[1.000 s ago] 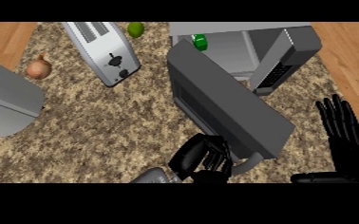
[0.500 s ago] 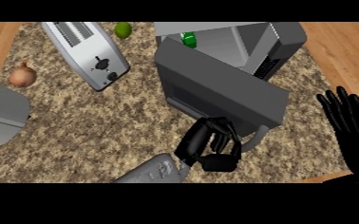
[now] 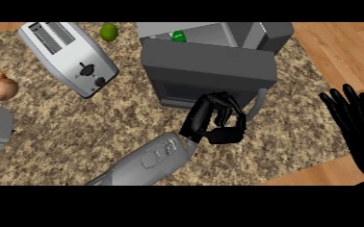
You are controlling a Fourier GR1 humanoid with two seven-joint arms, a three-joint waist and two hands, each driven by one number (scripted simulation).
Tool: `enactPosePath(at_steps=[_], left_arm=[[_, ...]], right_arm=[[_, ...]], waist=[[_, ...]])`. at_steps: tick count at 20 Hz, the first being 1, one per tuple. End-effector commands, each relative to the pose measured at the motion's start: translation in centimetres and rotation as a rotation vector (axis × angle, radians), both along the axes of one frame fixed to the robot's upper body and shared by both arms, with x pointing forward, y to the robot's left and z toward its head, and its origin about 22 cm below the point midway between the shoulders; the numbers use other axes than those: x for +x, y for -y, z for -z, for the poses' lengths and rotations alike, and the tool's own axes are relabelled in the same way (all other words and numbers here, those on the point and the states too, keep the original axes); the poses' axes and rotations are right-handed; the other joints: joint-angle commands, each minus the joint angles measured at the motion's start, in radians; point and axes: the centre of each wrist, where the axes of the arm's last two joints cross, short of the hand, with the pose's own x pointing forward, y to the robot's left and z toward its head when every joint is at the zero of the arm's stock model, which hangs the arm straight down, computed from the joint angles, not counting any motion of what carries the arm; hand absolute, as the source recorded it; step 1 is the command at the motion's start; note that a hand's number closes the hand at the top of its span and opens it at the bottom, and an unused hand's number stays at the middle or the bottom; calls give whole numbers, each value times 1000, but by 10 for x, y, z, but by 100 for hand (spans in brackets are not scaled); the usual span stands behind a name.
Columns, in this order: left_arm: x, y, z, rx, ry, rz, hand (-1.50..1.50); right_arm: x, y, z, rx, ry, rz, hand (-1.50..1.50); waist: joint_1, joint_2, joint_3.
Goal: Pick up the milk, place it into the microwave and close the microwave
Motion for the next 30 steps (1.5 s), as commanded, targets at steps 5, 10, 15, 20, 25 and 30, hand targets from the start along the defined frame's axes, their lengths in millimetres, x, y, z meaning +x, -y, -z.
enactPosePath(at_steps=[5,10,15,20,25,30], left_arm=[[35,-1,-34,-166,-9,-137,150],[51,-5,-39,-198,3,-180,150],[63,-9,-43,-220,12,-207,150],[65,-8,-44,-251,19,-213,150],[67,-10,-39,-260,33,-209,150],[69,-10,-41,-273,43,-214,150]], right_arm=[[3,-3,-18,22,21,-69,-150],[1,-1,-22,35,10,-75,-150],[3,-2,-34,23,27,-103,-150],[8,1,-45,22,52,-109,-150],[9,1,-53,17,54,-119,-150],[10,1,-60,20,62,-143,-150]], waist=[[-39,21,-5],[-73,32,-3],[-92,42,-2],[-93,46,0],[-94,48,0],[-103,46,2]])
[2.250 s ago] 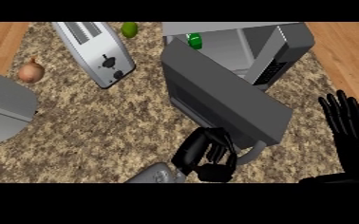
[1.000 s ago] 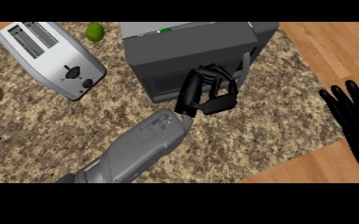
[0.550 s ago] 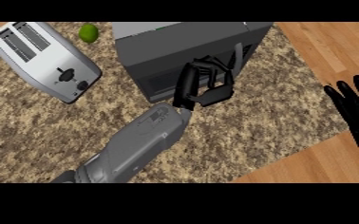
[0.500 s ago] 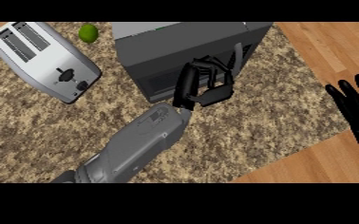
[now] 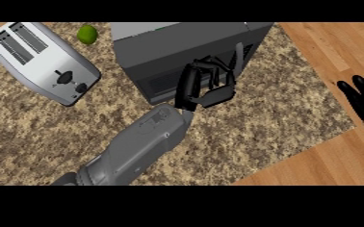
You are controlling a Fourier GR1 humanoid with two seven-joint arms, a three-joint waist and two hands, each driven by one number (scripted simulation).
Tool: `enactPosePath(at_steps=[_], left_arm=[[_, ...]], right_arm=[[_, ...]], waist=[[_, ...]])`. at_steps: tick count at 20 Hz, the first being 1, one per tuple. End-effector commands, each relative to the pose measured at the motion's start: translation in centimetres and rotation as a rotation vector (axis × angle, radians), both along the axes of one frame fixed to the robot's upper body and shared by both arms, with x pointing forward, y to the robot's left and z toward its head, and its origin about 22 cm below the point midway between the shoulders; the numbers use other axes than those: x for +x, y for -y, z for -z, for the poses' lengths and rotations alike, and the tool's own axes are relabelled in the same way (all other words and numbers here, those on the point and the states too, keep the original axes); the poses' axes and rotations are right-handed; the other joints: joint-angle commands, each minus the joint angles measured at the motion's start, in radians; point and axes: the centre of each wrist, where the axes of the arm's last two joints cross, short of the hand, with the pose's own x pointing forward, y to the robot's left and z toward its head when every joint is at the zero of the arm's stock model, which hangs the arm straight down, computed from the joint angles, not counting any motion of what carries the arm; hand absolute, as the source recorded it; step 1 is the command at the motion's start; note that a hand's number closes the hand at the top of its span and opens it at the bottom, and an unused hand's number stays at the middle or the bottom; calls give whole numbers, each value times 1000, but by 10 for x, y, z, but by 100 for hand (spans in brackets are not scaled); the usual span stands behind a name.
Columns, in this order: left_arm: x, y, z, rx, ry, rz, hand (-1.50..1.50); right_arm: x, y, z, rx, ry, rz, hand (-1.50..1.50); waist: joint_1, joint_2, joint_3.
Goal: Pick up the milk, place it into the microwave and close the microwave
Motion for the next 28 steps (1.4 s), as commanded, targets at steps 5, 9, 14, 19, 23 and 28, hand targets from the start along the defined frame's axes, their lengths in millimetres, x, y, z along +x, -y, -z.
enactPosePath(at_steps=[5,9,14,19,23,28], left_arm=[[19,-2,-12,-14,24,-35,150],[19,-4,-6,-8,30,-52,150],[19,-5,-4,-20,42,-56,150],[20,-4,-5,-33,54,-59,150],[20,-4,-5,-37,52,-55,150],[19,-3,-2,-41,56,-56,150]], right_arm=[[3,4,-12,8,10,-2,-150],[4,4,-15,16,9,-2,-150],[3,9,-20,6,-2,-5,-150],[5,12,-30,-12,11,-5,-150],[5,17,-34,-6,13,-7,-150],[7,10,-38,1,24,-76,-150]], waist=[[-8,12,0],[-11,22,1],[-15,18,0],[-18,20,0],[-27,16,2],[-21,21,2]])
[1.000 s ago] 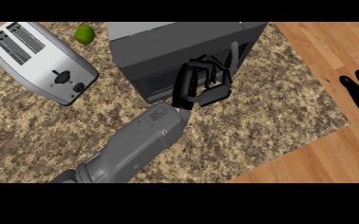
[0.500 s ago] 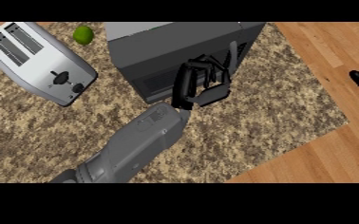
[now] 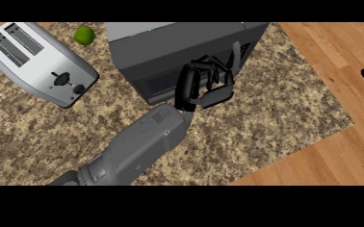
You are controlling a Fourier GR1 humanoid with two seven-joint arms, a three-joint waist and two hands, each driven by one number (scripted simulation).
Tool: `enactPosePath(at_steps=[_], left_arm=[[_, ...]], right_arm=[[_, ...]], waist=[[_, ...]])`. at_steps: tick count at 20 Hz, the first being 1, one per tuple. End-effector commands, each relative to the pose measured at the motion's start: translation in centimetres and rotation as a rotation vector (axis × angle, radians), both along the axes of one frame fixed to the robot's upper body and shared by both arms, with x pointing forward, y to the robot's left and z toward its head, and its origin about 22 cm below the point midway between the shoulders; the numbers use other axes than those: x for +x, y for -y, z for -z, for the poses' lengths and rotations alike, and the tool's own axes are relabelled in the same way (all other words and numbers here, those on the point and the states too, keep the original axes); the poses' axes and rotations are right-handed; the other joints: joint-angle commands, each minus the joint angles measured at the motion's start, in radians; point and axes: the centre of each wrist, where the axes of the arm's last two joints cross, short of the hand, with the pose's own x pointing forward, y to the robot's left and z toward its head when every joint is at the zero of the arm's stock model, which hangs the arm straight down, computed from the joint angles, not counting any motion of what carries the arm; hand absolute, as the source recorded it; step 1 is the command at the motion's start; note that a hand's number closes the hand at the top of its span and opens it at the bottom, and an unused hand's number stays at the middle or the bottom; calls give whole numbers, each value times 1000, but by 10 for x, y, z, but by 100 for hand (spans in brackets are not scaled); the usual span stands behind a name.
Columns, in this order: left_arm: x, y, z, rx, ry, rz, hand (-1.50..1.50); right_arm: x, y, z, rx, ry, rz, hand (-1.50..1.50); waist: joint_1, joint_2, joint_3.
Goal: Pick up the milk, place it into the microwave and close the microwave
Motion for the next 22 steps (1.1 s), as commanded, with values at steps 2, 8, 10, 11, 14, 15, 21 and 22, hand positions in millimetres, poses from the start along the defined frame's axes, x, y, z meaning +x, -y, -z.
enactPosePath(at_steps=[2,8,10,11,14,15,21,22], left_arm=[[19,-3,-10,7,-27,-24,150],[20,-1,-13,2,-8,-23,150],[20,-3,-9,6,-14,-35,150],[20,-2,-11,11,-18,-33,150],[19,-3,-8,3,-12,-39,150],[20,-1,-11,3,-8,-30,150],[19,-5,-4,-1,-14,-41,150],[20,-5,-5,-3,-19,-48,150]], right_arm=[[1,-4,-4,-5,-6,-65,-150],[2,-1,-5,-3,-21,-95,-150],[1,-2,-9,-10,-16,-107,-150],[2,-2,-8,-10,-21,-107,-150],[2,0,-11,-2,-14,-113,-150],[3,1,-11,-1,-19,-110,-150],[2,5,-18,-36,-15,-119,-150],[1,3,-20,-34,-8,-135,-150]], waist=[[0,16,-2],[-14,16,0],[-12,15,-2],[-10,16,0],[-17,16,-1],[-13,21,0],[-13,17,0],[-19,14,-1]])
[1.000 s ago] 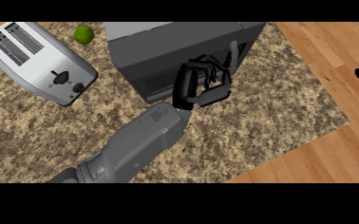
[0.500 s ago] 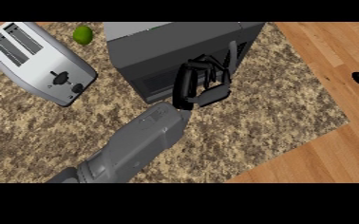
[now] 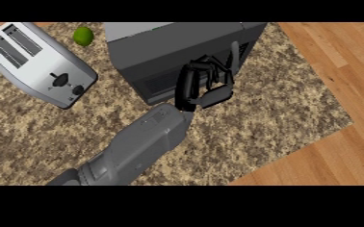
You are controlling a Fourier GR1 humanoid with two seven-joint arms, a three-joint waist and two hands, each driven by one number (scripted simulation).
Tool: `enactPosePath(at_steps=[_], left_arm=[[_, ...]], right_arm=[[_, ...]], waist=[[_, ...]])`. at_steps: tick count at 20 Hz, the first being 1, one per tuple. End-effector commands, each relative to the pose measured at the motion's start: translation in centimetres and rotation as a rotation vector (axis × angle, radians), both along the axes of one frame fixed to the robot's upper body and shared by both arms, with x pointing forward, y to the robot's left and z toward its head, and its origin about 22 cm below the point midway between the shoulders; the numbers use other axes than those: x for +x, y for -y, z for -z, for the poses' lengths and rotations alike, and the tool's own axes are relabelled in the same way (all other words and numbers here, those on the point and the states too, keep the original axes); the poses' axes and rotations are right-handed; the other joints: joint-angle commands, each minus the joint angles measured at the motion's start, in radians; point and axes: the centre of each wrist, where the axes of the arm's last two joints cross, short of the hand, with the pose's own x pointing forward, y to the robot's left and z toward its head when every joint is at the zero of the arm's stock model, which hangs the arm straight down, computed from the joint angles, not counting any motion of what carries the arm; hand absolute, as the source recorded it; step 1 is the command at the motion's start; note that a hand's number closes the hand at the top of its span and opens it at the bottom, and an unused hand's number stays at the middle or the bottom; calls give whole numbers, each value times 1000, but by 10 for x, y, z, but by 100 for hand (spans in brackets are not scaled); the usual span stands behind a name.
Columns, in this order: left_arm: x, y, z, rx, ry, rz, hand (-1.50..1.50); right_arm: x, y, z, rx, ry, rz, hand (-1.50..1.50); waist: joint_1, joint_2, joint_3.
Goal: Pick up the milk, place it into the microwave and close the microwave
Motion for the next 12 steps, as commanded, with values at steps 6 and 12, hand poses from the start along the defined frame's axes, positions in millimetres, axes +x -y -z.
enactPosePath(at_steps=[6,12], left_arm=[[20,-6,0,138,-27,-26,150],[21,-13,11,177,-120,-102,150]], right_arm=[[3,-3,-5,36,14,-75,-150],[1,-2,-9,17,11,-114,-150]], waist=[[-4,14,4],[32,6,2]])
